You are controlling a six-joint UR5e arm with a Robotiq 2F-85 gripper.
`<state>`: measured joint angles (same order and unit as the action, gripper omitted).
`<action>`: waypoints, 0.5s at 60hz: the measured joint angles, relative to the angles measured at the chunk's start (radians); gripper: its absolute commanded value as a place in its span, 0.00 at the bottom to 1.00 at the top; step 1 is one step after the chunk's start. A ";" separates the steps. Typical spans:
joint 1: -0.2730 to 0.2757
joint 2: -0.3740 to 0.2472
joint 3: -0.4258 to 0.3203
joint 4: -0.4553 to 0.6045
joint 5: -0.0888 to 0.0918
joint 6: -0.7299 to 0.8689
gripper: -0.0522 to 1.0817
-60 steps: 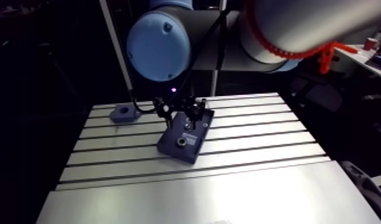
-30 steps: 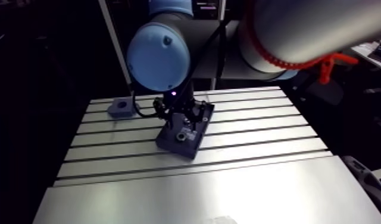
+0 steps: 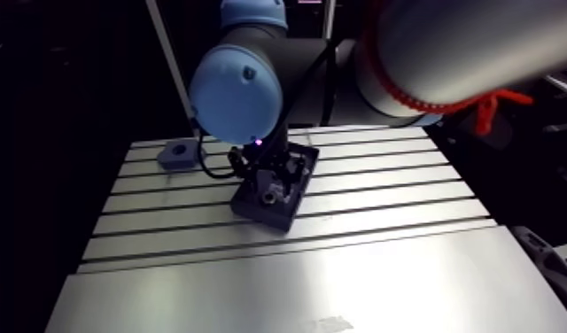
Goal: Pick up the bearing and press it into the housing until flush.
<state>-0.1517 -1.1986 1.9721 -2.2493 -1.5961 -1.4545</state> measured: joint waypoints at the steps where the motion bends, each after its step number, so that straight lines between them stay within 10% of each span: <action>1: 0.000 0.001 0.000 -0.001 0.000 -0.001 0.35; 30: 0.000 0.009 0.005 -0.015 -0.002 -0.022 0.41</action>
<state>-0.1520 -1.1897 1.9772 -2.2643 -1.5986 -1.4768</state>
